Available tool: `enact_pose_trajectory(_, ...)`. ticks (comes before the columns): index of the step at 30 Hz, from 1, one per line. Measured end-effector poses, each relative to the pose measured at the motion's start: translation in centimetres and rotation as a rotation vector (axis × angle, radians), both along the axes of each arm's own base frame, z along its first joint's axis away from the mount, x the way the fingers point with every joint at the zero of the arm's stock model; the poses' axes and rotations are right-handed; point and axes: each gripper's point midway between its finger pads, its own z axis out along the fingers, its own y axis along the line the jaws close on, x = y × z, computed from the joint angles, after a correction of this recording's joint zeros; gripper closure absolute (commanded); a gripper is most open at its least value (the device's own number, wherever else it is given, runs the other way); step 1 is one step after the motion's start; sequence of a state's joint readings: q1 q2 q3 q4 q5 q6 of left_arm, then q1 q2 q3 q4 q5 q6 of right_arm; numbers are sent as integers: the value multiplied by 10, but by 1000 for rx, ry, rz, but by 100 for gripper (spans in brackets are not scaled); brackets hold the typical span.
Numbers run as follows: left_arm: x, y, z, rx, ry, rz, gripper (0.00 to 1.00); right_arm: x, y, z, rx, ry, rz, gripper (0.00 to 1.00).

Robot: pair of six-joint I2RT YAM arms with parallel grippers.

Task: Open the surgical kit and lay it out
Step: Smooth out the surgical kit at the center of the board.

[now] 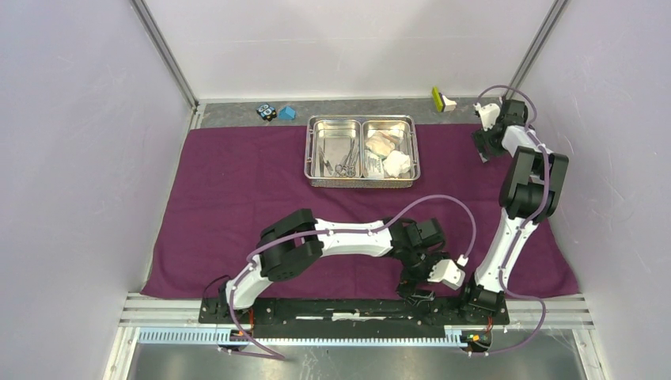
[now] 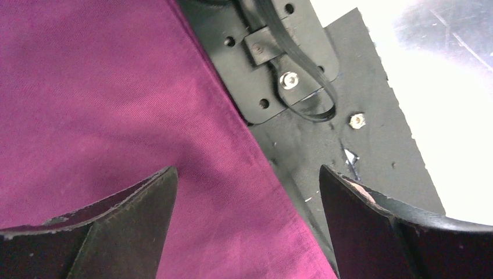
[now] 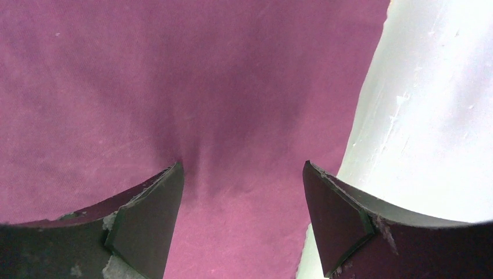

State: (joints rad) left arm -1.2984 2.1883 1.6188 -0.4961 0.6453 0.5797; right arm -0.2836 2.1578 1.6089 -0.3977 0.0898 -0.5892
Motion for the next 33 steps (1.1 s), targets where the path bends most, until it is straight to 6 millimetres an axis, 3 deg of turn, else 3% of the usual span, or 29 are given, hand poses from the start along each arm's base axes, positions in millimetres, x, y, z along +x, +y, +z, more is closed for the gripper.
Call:
enact_pose_trajectory(6,27,12,7,50,-75,115,0,-11,19,6,94,-4,56,17)
enact_pose_trajectory(11,81,38,52,9,-145,272,0,-16,43,37,171,-75,129,16)
enact_pose_trajectory(14,119,67,82,-24,-184,381,0,-15,58,56,199,-127,177,17)
enact_pose_trajectory(16,145,99,95,-22,-210,455,0,-12,70,61,207,-146,206,17)
enact_pose_trajectory(19,164,147,90,29,-234,509,0,-6,94,59,213,-151,250,17)
enact_pose_trajectory(22,160,212,57,156,-220,521,0,3,126,55,217,-153,304,17)
enact_pose_trajectory(25,136,266,22,290,-173,488,0,14,153,48,218,-153,344,17)
enact_pose_trajectory(28,115,298,3,366,-147,443,0,29,172,33,214,-136,361,18)
enact_pose_trajectory(33,105,325,-6,422,-167,390,2,45,167,7,184,-100,325,18)
